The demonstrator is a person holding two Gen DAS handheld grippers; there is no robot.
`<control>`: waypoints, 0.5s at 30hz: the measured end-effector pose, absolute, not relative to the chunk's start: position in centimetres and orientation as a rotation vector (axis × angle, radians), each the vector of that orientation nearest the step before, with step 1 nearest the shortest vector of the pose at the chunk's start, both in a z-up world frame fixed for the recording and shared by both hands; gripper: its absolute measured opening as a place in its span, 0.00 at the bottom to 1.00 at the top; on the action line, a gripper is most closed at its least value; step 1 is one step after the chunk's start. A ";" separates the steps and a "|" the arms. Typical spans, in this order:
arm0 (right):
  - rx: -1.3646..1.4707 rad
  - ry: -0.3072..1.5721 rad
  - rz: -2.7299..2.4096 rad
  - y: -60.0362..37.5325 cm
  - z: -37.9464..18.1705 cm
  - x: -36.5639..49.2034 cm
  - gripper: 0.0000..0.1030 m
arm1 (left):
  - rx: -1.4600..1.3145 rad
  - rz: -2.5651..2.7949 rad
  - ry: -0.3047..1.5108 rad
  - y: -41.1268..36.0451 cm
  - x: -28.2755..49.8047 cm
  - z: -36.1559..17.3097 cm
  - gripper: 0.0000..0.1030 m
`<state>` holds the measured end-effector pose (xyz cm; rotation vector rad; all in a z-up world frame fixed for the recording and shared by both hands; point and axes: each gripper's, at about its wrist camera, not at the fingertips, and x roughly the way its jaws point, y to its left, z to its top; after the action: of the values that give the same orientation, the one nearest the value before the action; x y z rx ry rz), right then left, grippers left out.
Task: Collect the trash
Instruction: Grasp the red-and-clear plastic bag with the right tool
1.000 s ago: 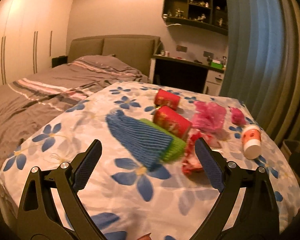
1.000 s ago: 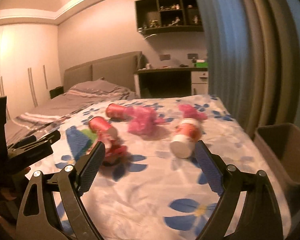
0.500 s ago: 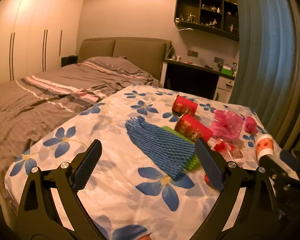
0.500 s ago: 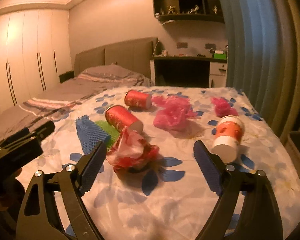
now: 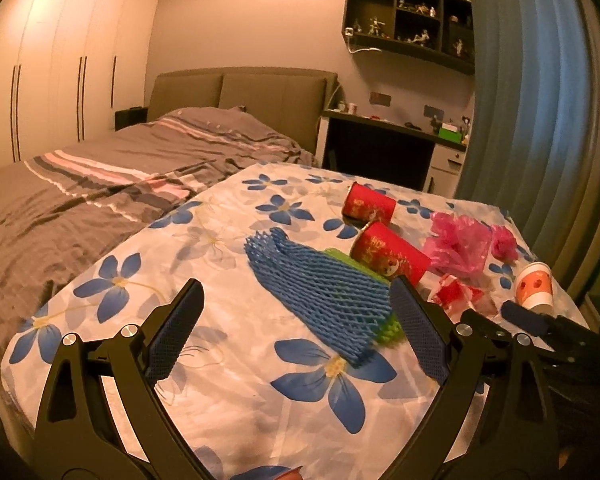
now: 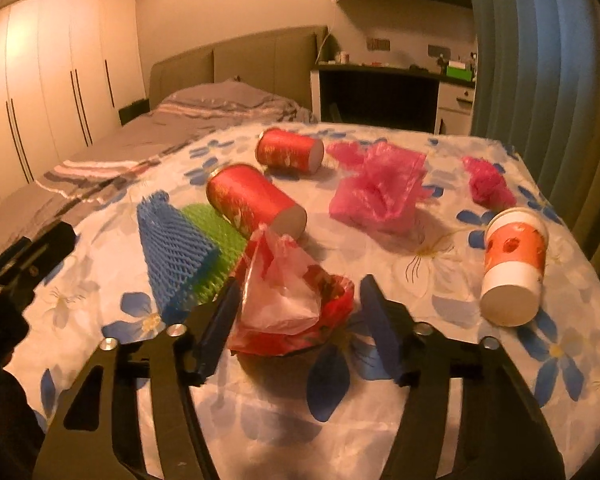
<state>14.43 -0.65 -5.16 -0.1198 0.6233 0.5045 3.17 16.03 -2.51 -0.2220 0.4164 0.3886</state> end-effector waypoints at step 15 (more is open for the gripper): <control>-0.077 0.603 0.496 -3.1 -4.8 14.3 0.28 | -0.199 0.331 0.432 13.9 4.9 -3.1 0.90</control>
<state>14.32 -3.09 -4.77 -0.0770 0.6028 0.4958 4.95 13.86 -3.07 -0.1987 0.4323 0.3311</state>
